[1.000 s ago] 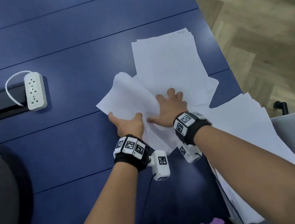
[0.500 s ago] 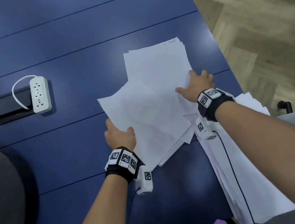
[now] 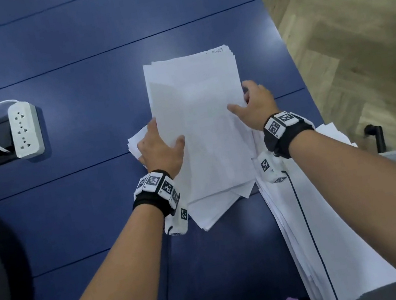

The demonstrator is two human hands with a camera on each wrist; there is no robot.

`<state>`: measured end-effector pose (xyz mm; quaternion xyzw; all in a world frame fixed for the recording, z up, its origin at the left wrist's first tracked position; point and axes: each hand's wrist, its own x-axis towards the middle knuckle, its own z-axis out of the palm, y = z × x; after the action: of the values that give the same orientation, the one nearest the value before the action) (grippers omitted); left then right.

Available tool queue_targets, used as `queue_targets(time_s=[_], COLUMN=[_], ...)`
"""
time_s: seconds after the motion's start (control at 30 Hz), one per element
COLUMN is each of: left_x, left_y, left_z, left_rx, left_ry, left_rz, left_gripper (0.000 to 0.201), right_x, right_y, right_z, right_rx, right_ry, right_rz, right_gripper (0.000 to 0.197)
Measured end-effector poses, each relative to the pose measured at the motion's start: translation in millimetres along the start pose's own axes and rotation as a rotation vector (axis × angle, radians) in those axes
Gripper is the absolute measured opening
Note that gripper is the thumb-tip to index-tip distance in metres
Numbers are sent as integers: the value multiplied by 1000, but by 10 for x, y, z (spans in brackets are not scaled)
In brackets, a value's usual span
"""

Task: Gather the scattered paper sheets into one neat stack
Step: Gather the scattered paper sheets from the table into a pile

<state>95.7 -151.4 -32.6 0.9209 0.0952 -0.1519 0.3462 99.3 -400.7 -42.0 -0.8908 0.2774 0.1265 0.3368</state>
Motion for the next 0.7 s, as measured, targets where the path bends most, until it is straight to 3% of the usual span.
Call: queue_targets(time_s=[0.2, 0.23, 0.37, 0.43, 0.57, 0.7], left_x=[3, 20, 80, 52, -57, -159], left_y=[21, -14, -185, -223, -273, -374], left_z=[-77, -97, -232, -334, -561, -821], left_rx=[-46, -59, -202, -289, -366, -354], left_ry=[10, 5, -25, -19, 49, 109], left_rz=[-118, -144, -142, -108, 23, 118], left_gripper=[97, 93, 36, 20, 14, 8], right_x=[-39, -55, -141, -202, -353, -491], right_y=[-108, -125, -208, -259, -343, -374], right_z=[155, 162, 167, 175, 156, 75], right_rx=[-30, -46, -112, -95, -84, -47], right_ry=[-38, -50, -92, -99, -93, -65], right_rz=[79, 81, 31, -22, -96, -77], right_gripper=[40, 40, 42, 46, 48, 61])
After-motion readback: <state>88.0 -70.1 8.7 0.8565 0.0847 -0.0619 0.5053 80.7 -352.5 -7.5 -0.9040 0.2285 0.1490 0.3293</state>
